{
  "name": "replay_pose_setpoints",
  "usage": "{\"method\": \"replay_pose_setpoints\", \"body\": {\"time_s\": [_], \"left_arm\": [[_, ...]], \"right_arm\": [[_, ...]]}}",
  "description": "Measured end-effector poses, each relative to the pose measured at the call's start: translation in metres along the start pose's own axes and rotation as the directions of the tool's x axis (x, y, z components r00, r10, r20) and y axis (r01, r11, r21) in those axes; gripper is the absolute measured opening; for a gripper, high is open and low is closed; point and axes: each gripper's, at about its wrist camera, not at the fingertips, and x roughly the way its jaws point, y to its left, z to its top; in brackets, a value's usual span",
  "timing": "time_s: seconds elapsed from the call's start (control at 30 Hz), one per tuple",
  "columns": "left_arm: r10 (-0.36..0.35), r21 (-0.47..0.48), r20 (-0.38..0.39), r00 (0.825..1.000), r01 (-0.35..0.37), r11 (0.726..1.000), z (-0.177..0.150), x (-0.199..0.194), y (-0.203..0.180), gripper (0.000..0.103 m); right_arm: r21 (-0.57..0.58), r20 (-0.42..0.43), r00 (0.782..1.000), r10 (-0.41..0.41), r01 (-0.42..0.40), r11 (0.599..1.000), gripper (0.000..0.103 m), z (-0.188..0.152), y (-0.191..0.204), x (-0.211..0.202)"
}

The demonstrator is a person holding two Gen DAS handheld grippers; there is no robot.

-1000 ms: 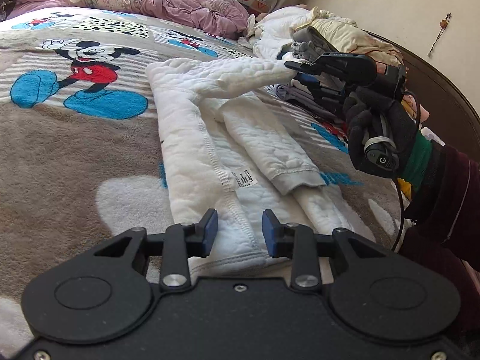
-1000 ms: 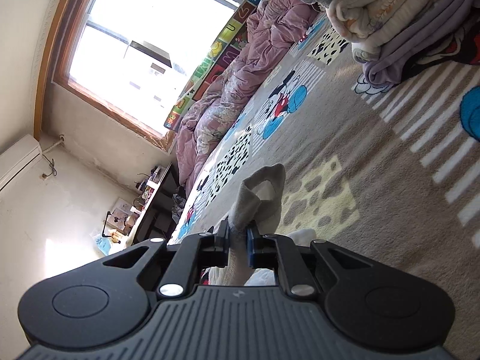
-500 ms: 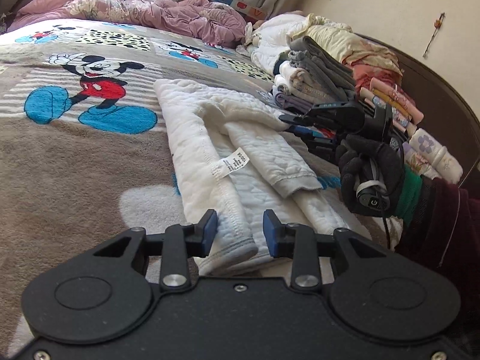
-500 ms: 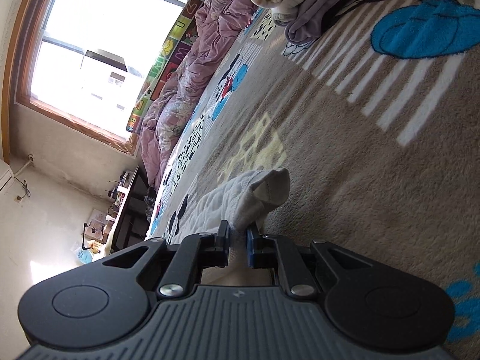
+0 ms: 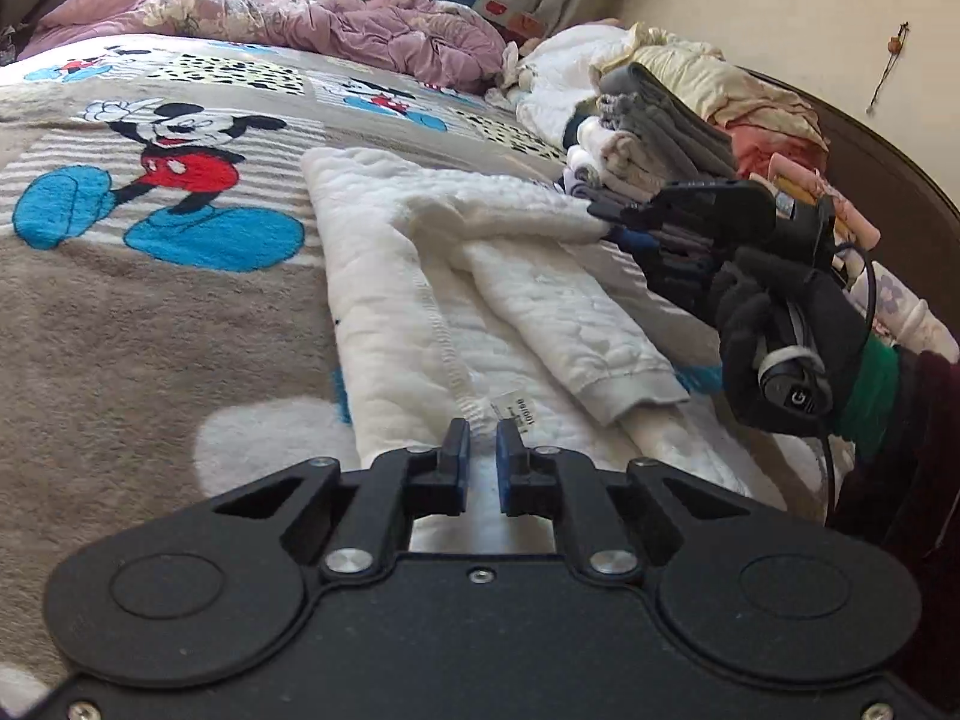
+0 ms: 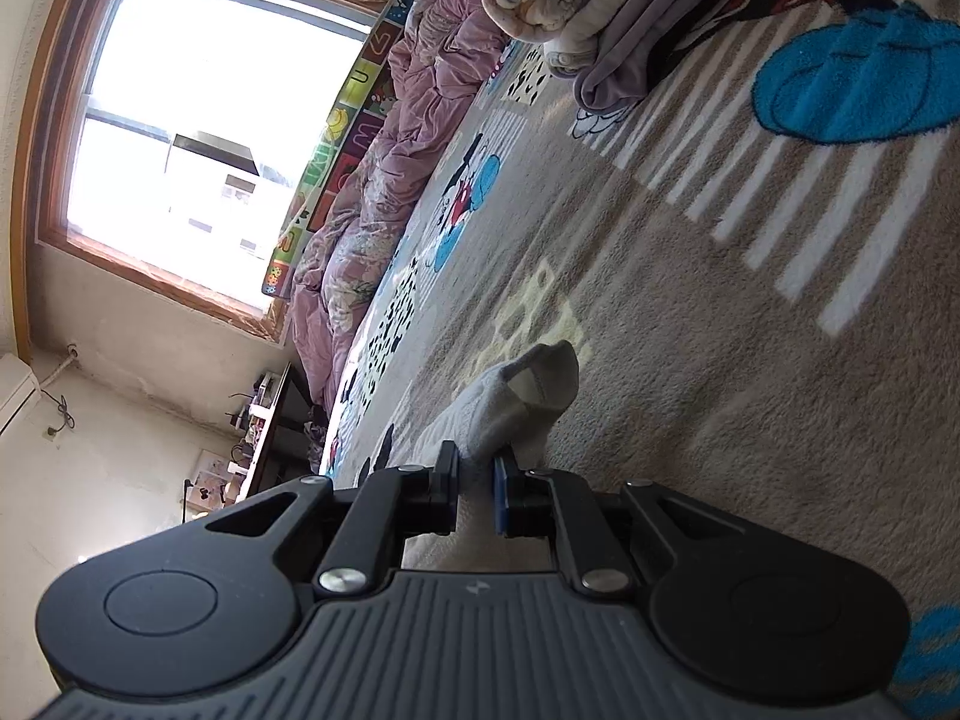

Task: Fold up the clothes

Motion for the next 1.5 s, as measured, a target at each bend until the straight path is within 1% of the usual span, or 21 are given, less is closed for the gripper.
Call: {"method": "replay_pose_setpoints", "body": {"time_s": [0.13, 0.2, 0.27, 0.33, 0.4, 0.43, 0.53, 0.6, 0.67, 0.73, 0.8, 0.87, 0.93, 1.0, 1.03, 1.13, 1.17, 1.27, 1.37, 1.47, 1.5], "left_arm": [[0.008, -0.067, -0.005, 1.0, -0.008, 0.998, -0.001, 0.008, 0.007, 0.007], [0.004, -0.105, -0.016, 1.0, -0.006, 0.994, -0.002, 0.01, 0.012, 0.007], [-0.006, -0.141, -0.024, 1.0, 0.003, 0.99, -0.002, 0.014, 0.016, 0.007], [-0.03, -0.191, -0.025, 0.999, 0.025, 0.981, -0.002, 0.014, 0.021, 0.007], [-0.072, -0.277, -0.025, 0.997, 0.062, 0.959, -0.003, 0.014, 0.031, 0.007], [-0.099, -0.332, -0.023, 0.995, 0.086, 0.94, -0.004, 0.014, 0.038, 0.007], [-0.163, -0.473, -0.009, 0.987, 0.14, 0.87, -0.008, 0.016, 0.055, 0.007], [-0.198, -0.558, 0.007, 0.98, 0.168, 0.813, -0.013, 0.017, 0.065, 0.007], [-0.219, -0.614, 0.023, 0.976, 0.186, 0.767, -0.017, 0.019, 0.071, 0.007], [-0.224, -0.637, 0.027, 0.974, 0.189, 0.747, -0.019, 0.019, 0.073, 0.007], [-0.224, -0.644, 0.03, 0.974, 0.19, 0.741, -0.02, 0.018, 0.072, 0.007], [-0.227, -0.65, 0.033, 0.973, 0.193, 0.735, -0.02, 0.017, 0.072, 0.007], [-0.23, -0.64, 0.041, 0.972, 0.203, 0.741, -0.017, 0.011, 0.072, 0.007], [-0.228, -0.62, 0.06, 0.972, 0.215, 0.755, -0.012, 0.001, 0.072, 0.007], [-0.221, -0.597, 0.088, 0.971, 0.229, 0.769, -0.009, -0.009, 0.071, 0.007], [-0.19, -0.461, 0.113, 0.975, 0.221, 0.859, -0.002, -0.037, 0.064, 0.007], [-0.177, -0.421, 0.101, 0.979, 0.203, 0.884, -0.002, -0.039, 0.061, 0.007], [-0.147, -0.33, 0.051, 0.988, 0.156, 0.931, -0.006, -0.035, 0.05, 0.007], [-0.091, -0.184, -0.048, 0.995, 0.081, 0.98, -0.012, -0.017, 0.035, 0.007], [-0.091, -0.123, -0.068, 0.993, 0.083, 0.989, -0.018, -0.014, 0.032, 0.007], [-0.087, -0.091, -0.07, 0.994, 0.081, 0.993, -0.019, -0.013, 0.03, 0.007]], "right_arm": [[-0.052, -0.028, 1.0, -0.005, 0.003, 0.999, 0.013, 0.002, 0.016, -0.001], [-0.134, -0.041, 0.997, -0.059, 0.053, 0.99, 0.021, 0.001, 0.027, -0.003], [-0.271, 0.001, 0.99, -0.138, 0.133, 0.953, 0.045, -0.006, 0.041, -0.015], [-0.348, 0.058, 0.985, -0.163, 0.173, 0.921, 0.046, -0.014, 0.05, -0.03], [-0.434, 0.123, 0.979, -0.161, 0.199, 0.879, 0.046, -0.029, 0.064, -0.053], [-0.465, 0.126, 0.983, -0.134, 0.178, 0.867, 0.046, -0.038, 0.071, -0.063], [-0.569, 0.034, 0.999, -0.016, 0.032, 0.822, 0.046, -0.071, 0.091, -0.088], [-0.627, -0.067, 0.997, 0.026, -0.062, 0.777, 0.046, -0.098, 0.101, -0.096], [-0.684, -0.172, 0.984, 0.043, -0.151, 0.714, 0.046, -0.128, 0.11, -0.1], [-0.74, -0.255, 0.967, 0.032, -0.216, 0.637, 0.046, -0.161, 0.115, -0.101], [-0.771, -0.32, 0.947, 0.0, -0.26, 0.582, 0.044, -0.189, 0.116, -0.097], [-0.819, -0.338, 0.94, -0.053, -0.266, 0.509, 0.041, -0.219, 0.116, -0.093], [-0.865, -0.324, 0.935, -0.146, -0.23, 0.445, 0.037, -0.242, 0.113, -0.084], [-0.871, -0.315, 0.925, -0.214, -0.193, 0.452, 0.036, -0.251, 0.105, -0.078], [-0.87, -0.307, 0.927, -0.215, -0.183, 0.457, 0.034, -0.25, 0.105, -0.081], [-0.886, -0.28, 0.932, -0.231, -0.158, 0.436, 0.032, -0.252, 0.106, -0.09], [-0.882, -0.278, 0.932, -0.231, -0.153, 0.445, 0.032, -0.252, 0.105, -0.093], [-0.865, -0.282, 0.933, -0.225, -0.146, 0.48, 0.032, -0.251, 0.102, -0.097], [-0.859, -0.283, 0.935, -0.215, -0.147, 0.49, 0.032, -0.25, 0.103, -0.103], [-0.838, -0.276, 0.945, -0.177, -0.146, 0.526, 0.032, -0.233, 0.11, -0.119], [-0.817, -0.268, 0.951, -0.153, -0.14, 0.559, 0.032, -0.221, 0.112, -0.123]]}}
